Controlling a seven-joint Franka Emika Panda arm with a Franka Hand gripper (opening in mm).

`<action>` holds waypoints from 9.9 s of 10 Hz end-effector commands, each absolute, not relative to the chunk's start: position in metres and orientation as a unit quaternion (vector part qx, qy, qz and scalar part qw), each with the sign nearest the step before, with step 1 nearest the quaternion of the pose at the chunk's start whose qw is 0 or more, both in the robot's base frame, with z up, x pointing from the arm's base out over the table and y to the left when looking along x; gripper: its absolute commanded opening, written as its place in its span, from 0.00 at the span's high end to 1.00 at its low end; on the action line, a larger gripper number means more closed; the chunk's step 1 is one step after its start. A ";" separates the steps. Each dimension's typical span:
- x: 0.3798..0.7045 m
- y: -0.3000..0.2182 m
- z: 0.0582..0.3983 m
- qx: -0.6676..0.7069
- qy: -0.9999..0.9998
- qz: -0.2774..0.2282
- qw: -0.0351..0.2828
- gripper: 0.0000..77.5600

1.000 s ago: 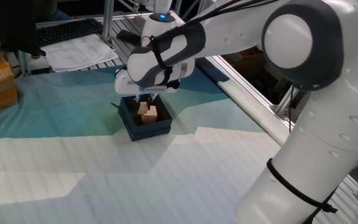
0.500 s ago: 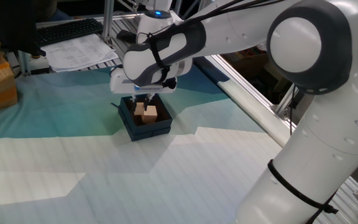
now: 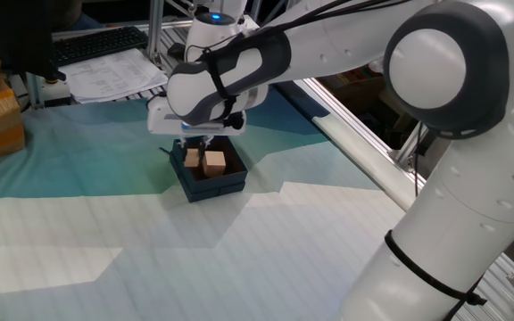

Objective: Take everything out of the gift box

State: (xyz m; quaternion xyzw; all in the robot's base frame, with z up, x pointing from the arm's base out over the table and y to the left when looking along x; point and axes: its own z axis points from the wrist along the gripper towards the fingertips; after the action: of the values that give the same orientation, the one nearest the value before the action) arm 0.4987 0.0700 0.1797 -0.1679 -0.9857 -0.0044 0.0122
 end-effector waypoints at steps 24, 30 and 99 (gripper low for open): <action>0.512 0.101 0.141 -0.223 -0.974 -0.019 -0.026 0.98; 0.512 0.101 0.141 -0.225 -0.974 -0.020 -0.026 0.00; 0.523 -0.016 0.138 -0.146 -0.988 -0.001 -0.040 0.00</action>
State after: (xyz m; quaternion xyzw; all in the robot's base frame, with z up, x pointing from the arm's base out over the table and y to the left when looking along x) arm 0.5224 -0.0163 0.1369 -0.1441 -0.9888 -0.0004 -0.0395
